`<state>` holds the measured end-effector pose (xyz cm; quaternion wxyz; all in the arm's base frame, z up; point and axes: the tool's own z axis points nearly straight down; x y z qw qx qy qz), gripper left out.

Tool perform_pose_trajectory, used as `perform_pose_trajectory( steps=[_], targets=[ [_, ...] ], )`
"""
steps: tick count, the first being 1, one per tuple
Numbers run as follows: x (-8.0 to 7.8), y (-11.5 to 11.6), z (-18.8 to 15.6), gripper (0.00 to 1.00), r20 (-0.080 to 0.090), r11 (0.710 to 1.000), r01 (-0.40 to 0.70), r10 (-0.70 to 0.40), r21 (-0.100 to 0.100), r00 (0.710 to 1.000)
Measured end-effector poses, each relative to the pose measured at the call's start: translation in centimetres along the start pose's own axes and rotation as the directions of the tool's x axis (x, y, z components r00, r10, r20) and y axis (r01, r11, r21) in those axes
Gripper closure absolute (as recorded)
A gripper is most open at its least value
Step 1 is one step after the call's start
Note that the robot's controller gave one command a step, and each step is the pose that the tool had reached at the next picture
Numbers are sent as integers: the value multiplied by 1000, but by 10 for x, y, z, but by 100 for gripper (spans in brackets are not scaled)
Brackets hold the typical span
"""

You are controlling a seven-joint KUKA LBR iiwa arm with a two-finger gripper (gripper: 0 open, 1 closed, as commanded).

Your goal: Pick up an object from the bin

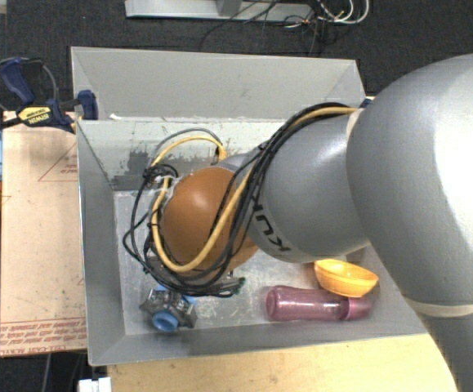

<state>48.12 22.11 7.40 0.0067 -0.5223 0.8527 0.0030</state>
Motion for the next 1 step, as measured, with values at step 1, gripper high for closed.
perform_pose_trajectory(
  steps=[1],
  targets=[
    [0,1,-12,100,0,1000,-2,2,-1,1000]
  ],
)
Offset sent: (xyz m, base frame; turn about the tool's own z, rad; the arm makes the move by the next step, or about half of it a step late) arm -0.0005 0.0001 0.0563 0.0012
